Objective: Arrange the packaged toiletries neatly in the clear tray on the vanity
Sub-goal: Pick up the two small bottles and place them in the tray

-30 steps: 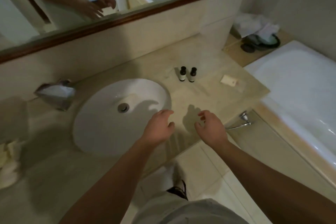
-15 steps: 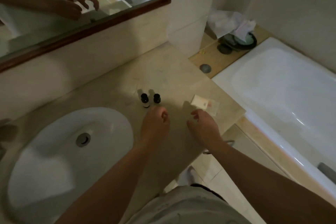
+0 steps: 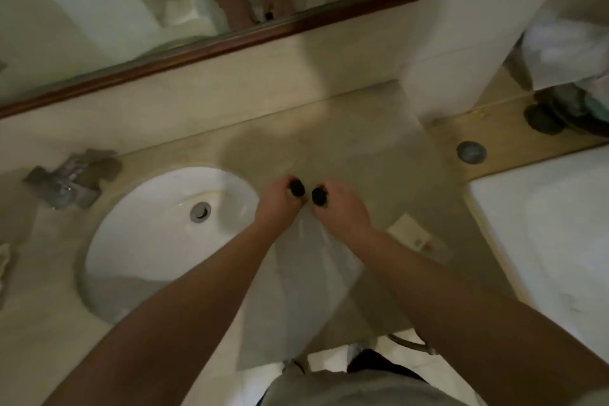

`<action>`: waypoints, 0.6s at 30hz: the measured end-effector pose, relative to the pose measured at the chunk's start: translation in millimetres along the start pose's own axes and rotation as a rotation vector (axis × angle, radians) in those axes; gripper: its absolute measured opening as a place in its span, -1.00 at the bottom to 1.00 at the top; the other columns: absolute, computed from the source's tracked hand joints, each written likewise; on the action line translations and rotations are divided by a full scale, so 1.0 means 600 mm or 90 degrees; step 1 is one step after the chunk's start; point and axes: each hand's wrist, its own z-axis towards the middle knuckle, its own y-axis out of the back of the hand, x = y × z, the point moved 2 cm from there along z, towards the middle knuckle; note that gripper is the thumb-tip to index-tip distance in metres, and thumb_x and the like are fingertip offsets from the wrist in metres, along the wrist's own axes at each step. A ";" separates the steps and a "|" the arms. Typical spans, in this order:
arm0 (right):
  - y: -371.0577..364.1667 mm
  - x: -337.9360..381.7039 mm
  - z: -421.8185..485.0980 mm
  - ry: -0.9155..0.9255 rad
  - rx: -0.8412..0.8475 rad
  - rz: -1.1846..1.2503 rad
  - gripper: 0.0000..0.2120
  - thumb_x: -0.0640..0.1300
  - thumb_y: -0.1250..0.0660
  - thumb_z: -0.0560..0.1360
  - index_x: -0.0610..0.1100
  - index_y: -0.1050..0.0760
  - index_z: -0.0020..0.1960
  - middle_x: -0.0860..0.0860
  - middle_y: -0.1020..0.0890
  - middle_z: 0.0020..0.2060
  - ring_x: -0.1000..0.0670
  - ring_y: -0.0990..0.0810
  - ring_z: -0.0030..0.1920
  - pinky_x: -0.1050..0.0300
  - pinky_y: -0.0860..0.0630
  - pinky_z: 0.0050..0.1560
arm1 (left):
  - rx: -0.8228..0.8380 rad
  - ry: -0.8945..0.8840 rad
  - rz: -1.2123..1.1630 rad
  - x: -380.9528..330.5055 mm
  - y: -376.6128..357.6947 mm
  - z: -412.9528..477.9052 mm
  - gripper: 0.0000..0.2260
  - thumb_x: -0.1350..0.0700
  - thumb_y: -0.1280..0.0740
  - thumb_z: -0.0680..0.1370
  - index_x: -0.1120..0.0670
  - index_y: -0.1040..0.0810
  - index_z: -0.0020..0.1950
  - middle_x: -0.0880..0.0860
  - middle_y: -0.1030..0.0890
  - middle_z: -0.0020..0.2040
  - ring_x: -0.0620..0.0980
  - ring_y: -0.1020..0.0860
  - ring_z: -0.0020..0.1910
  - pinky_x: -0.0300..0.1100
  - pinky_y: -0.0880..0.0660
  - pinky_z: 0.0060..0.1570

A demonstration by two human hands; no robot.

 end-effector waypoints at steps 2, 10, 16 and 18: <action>-0.005 0.007 0.006 0.002 0.034 -0.026 -0.87 -0.05 -0.28 0.49 -0.12 -0.47 -0.14 -0.14 -0.58 -0.15 -0.20 -0.56 -0.12 0.01 -0.43 -0.22 | -0.014 0.006 -0.031 0.002 -0.008 -0.008 -0.91 0.19 -0.38 0.42 0.13 -0.54 -0.10 0.10 -0.60 -0.15 0.04 -0.55 -0.14 -0.15 -0.37 -0.23; -0.052 0.082 -0.042 0.035 0.055 0.055 -0.79 -0.03 -0.35 0.49 -0.06 -0.47 0.09 0.00 -0.60 -0.12 -0.07 -0.57 -0.13 0.08 -0.43 -0.21 | -0.091 0.098 -0.152 0.090 0.063 -0.099 -0.88 0.09 -0.36 0.41 0.11 -0.47 -0.18 0.05 -0.54 -0.25 -0.01 -0.50 -0.25 -0.13 -0.38 -0.25; -0.173 0.255 -0.124 0.070 0.097 0.225 -0.71 -0.09 -0.38 0.49 -0.10 -0.41 0.17 0.04 -0.57 -0.10 -0.01 -0.57 -0.11 0.16 -0.43 -0.22 | -0.206 0.148 -0.225 0.258 0.223 -0.250 -0.87 0.05 -0.36 0.47 0.09 -0.54 -0.06 -0.01 -0.58 -0.22 -0.07 -0.53 -0.23 -0.20 -0.39 -0.26; -0.236 0.318 -0.159 0.085 0.144 0.250 -0.73 -0.07 -0.37 0.52 -0.15 -0.43 0.15 -0.01 -0.61 -0.10 -0.02 -0.59 -0.12 0.14 -0.44 -0.13 | -0.229 0.176 -0.234 0.333 0.277 -0.305 -0.85 0.04 -0.36 0.48 0.08 -0.54 -0.03 -0.02 -0.58 -0.21 -0.09 -0.53 -0.23 -0.20 -0.41 -0.25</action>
